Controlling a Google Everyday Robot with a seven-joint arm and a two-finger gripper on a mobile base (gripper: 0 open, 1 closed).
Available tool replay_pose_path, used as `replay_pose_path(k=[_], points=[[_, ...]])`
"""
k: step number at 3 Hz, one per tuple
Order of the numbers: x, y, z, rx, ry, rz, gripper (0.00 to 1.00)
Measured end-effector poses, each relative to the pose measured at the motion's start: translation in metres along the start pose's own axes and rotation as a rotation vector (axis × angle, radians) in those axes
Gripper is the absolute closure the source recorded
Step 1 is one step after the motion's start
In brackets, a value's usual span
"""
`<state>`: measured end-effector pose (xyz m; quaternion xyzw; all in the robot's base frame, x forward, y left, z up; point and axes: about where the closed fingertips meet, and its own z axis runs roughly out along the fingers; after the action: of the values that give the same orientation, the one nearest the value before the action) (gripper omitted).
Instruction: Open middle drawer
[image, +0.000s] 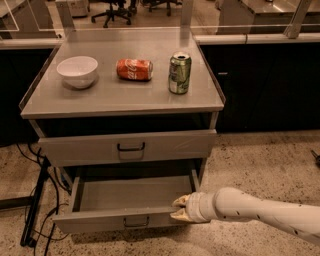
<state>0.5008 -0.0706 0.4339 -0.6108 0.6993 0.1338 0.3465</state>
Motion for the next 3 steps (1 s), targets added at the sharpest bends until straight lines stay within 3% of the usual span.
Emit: replay_pose_path(k=[1, 2, 3], points=[[0.0, 0.0, 0.0, 0.0, 0.0, 0.0, 0.36], [0.0, 0.0001, 0.0001, 0.0, 0.0, 0.0, 0.05], [0.0, 0.0001, 0.0001, 0.0, 0.0, 0.0, 0.0]])
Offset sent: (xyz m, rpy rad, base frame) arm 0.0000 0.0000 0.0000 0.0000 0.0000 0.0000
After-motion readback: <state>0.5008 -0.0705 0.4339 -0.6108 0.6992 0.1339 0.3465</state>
